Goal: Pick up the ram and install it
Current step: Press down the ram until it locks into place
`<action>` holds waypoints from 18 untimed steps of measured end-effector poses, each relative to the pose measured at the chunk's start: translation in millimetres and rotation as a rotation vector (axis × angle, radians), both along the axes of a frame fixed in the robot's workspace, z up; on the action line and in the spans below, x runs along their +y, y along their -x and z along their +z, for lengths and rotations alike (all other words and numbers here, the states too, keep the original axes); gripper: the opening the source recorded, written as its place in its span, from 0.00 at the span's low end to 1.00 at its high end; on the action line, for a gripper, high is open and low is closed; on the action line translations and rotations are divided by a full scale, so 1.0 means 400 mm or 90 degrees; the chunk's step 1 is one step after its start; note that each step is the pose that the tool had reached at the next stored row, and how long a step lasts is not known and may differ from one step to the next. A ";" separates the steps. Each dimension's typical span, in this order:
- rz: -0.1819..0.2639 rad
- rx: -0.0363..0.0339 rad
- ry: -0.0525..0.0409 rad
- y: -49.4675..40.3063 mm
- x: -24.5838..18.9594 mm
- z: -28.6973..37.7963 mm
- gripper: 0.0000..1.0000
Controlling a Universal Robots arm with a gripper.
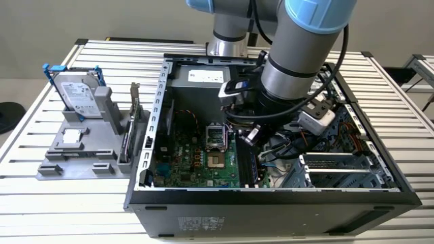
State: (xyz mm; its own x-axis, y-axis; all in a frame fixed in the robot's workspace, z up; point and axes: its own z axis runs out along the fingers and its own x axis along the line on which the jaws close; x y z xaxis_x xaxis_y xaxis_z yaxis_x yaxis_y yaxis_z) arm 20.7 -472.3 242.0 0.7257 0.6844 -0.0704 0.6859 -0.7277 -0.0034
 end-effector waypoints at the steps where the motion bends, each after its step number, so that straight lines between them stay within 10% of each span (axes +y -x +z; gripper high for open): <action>1: 0.007 0.0011 -0.0003 0.000 0.000 0.000 0.00; 18: 0.175 0.0036 -0.0057 0.000 0.000 -0.001 0.00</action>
State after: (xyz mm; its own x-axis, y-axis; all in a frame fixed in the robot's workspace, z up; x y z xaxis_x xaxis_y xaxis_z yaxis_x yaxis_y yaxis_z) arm 20.7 -472.2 241.8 0.5129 0.8558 -0.0670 0.8572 -0.5148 -0.0133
